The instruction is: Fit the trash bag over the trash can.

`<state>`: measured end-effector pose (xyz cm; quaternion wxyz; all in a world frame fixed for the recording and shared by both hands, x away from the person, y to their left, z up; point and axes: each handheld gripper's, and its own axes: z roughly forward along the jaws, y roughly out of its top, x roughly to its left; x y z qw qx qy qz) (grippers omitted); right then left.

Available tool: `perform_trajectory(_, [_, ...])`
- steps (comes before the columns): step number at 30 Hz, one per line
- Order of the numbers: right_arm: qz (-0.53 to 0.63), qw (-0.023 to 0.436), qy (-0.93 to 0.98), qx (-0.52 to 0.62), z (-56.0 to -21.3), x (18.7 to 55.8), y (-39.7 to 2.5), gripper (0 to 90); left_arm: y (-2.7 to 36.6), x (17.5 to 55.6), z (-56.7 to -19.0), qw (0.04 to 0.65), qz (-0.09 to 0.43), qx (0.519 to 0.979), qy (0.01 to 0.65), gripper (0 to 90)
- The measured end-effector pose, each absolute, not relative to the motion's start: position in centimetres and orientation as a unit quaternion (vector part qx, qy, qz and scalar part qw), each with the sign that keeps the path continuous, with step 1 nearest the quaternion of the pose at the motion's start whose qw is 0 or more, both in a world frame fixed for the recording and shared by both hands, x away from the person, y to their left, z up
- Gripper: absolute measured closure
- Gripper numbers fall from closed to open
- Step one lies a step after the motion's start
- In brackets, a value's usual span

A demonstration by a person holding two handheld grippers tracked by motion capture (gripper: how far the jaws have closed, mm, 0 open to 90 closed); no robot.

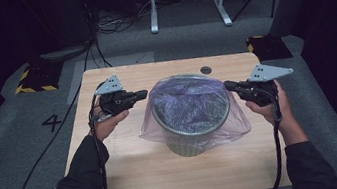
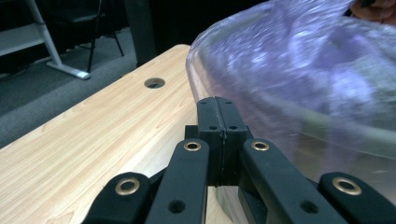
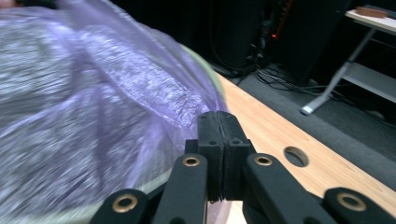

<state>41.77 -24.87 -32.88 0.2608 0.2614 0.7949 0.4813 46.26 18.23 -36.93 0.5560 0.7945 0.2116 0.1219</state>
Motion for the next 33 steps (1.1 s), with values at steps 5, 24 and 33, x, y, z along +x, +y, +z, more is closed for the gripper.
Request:
perform_trajectory(5, [0.486,0.269,0.782,0.284,-32.9,43.1,-24.9,90.0,17.9,46.5,-37.0,0.542,0.140,0.800,0.216,90.0])
perform_trajectory(24, [0.467,0.245,0.778,0.340,-35.3,47.8,-23.5,90.0,18.2,47.0,-37.2,0.550,0.150,0.786,0.241,69.2])
perform_trajectory(33, [0.479,0.251,0.772,0.333,-34.5,47.4,-23.3,90.0,19.6,45.3,-34.6,0.609,0.144,0.743,0.239,26.6])
